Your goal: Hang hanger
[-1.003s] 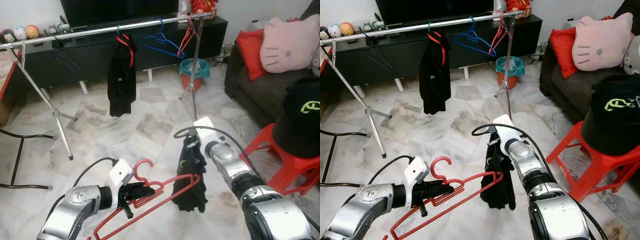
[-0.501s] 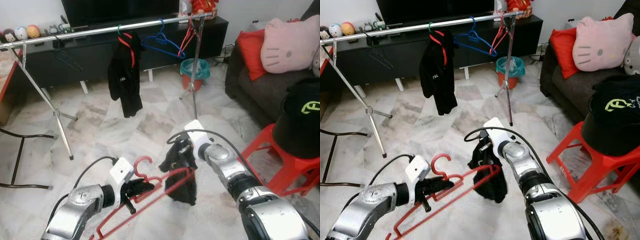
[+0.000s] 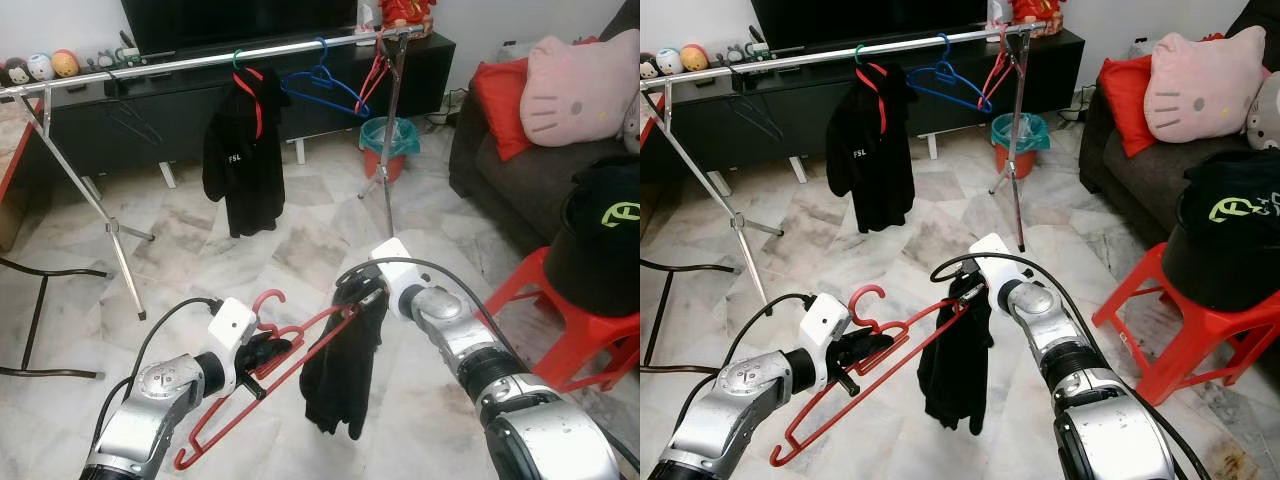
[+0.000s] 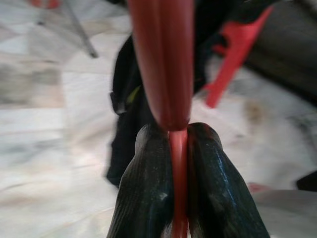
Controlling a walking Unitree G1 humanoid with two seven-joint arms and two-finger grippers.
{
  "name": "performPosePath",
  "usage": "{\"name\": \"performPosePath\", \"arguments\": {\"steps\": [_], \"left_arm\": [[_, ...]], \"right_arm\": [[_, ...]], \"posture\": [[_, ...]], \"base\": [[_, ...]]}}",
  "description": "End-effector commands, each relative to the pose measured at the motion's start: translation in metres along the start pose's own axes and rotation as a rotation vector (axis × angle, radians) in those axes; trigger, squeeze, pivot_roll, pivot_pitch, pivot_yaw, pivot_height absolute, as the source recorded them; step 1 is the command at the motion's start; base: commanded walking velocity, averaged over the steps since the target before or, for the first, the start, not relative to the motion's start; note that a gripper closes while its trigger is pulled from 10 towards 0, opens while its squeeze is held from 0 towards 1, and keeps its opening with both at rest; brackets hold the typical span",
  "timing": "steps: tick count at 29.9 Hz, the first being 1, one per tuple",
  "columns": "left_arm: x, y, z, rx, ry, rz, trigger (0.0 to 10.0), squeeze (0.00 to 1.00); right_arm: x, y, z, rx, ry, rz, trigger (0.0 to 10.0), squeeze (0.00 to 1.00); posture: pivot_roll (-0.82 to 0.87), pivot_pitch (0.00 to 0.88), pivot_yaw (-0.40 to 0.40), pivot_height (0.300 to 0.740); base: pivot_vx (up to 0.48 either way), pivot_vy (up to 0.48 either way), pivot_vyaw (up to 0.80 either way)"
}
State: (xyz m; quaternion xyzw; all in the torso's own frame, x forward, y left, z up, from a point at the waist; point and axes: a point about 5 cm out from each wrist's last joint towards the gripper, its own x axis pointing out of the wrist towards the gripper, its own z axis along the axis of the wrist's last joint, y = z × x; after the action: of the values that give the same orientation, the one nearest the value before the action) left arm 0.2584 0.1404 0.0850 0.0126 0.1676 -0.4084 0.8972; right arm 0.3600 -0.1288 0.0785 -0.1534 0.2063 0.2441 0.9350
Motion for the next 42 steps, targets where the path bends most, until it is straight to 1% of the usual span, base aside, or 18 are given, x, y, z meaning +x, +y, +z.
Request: {"name": "performPosePath", "arguments": {"steps": [1, 2, 3, 4, 6, 10, 11, 17, 20, 24, 26, 30, 34, 39, 41, 42], "left_arm": [[-0.004, -0.006, 0.005, -0.021, -0.018, -0.069, 10.0, 0.00], [-0.004, -0.006, 0.005, -0.021, -0.018, -0.069, 10.0, 0.00], [-0.006, -0.009, 0.003, -0.016, 0.003, -0.102, 10.0, 0.00], [-0.006, -0.010, 0.002, -0.016, 0.007, -0.111, 10.0, 0.00], [-0.006, -0.009, 0.002, -0.015, 0.006, -0.098, 10.0, 0.00], [-0.002, -0.003, 0.001, -0.003, 0.004, -0.032, 10.0, 0.00], [0.002, -0.002, 0.003, -0.011, -0.004, -0.006, 10.0, 0.00], [0.007, 0.000, 0.005, 0.003, -0.015, 0.038, 10.0, 0.00], [0.009, 0.004, 0.009, 0.014, -0.039, 0.088, 10.0, 0.00], [0.010, 0.006, 0.011, 0.019, -0.054, 0.119, 10.0, 0.00], [0.011, 0.009, 0.014, 0.012, -0.080, 0.154, 10.0, 0.00], [0.012, 0.010, 0.015, 0.012, -0.085, 0.161, 10.0, 0.00], [0.012, 0.012, 0.015, 0.021, -0.088, 0.190, 10.0, 0.00], [0.013, 0.015, 0.017, 0.026, -0.100, 0.226, 10.0, 0.00], [0.014, 0.014, 0.017, 0.023, -0.101, 0.220, 10.0, 0.00], [0.014, 0.011, 0.016, 0.020, -0.097, 0.179, 10.0, 0.00]], "right_arm": [[0.000, 0.000, 0.005, -0.008, -0.010, -0.015, 10.0, 0.00], [0.000, 0.000, 0.005, -0.008, -0.010, -0.015, 10.0, 0.00], [0.001, 0.002, 0.007, 0.009, -0.015, -0.004, 10.0, 0.00], [0.001, 0.002, 0.007, 0.012, -0.017, -0.002, 10.0, 0.00], [0.001, 0.002, 0.009, 0.031, -0.008, -0.016, 10.0, 0.00], [0.002, 0.005, 0.012, 0.060, -0.012, -0.012, 10.0, 0.00], [0.002, 0.007, 0.015, 0.063, -0.024, -0.007, 10.0, 0.00], [-0.001, 0.004, 0.016, 0.071, -0.033, -0.021, 10.0, 0.00], [-0.002, 0.000, 0.017, 0.073, -0.037, -0.045, 10.0, 0.00], [-0.003, 0.000, 0.019, 0.071, -0.038, -0.050, 10.0, 0.00], [-0.003, 0.003, 0.020, 0.069, -0.036, -0.045, 10.0, 0.00], [-0.004, 0.004, 0.019, 0.068, -0.032, -0.046, 10.0, 0.00], [-0.005, 0.004, 0.015, 0.070, -0.010, -0.054, 10.0, 0.00], [-0.006, 0.006, 0.015, 0.059, -0.005, -0.049, 10.0, 0.00], [-0.006, 0.007, 0.017, 0.056, -0.010, -0.044, 10.0, 0.00], [-0.007, 0.007, 0.018, 0.056, -0.013, -0.045, 10.0, 0.00]], "posture": [[-0.01, 0.016, 0.014, 0.740], [-0.01, 0.016, 0.014, 0.740], [-0.01, 0.014, 0.014, 0.740], [-0.01, 0.014, 0.014, 0.740], [-0.01, 0.014, 0.014, 0.740], [-0.01, 0.008, 0.012, 0.740], [-0.02, 0.007, 0.014, 0.740], [-0.02, 0.003, 0.015, 0.740], [-0.02, 0.003, 0.014, 0.740], [-0.02, 0.004, 0.014, 0.740], [-0.02, 0.005, 0.013, 0.740], [-0.02, 0.006, 0.013, 0.740], [-0.02, 0.007, 0.014, 0.740], [-0.02, 0.010, 0.015, 0.740], [-0.02, 0.009, 0.016, 0.740], [-0.02, 0.010, 0.016, 0.740]], "base": [[0.000, 0.000, 0.00], [0.000, 0.000, 0.00], [0.000, 0.000, 0.00], [0.000, 0.000, 0.00], [0.000, 0.000, 0.00], [0.000, 0.000, 0.00], [0.000, 0.000, 0.00], [0.000, 0.000, 0.00], [0.000, 0.000, 0.00], [0.000, 0.000, 0.00], [0.000, 0.000, 0.00], [0.000, 0.000, 0.00], [0.000, 0.000, 0.00], [0.000, 0.000, 0.00], [0.000, 0.000, 0.00], [0.000, 0.000, 0.00]]}}
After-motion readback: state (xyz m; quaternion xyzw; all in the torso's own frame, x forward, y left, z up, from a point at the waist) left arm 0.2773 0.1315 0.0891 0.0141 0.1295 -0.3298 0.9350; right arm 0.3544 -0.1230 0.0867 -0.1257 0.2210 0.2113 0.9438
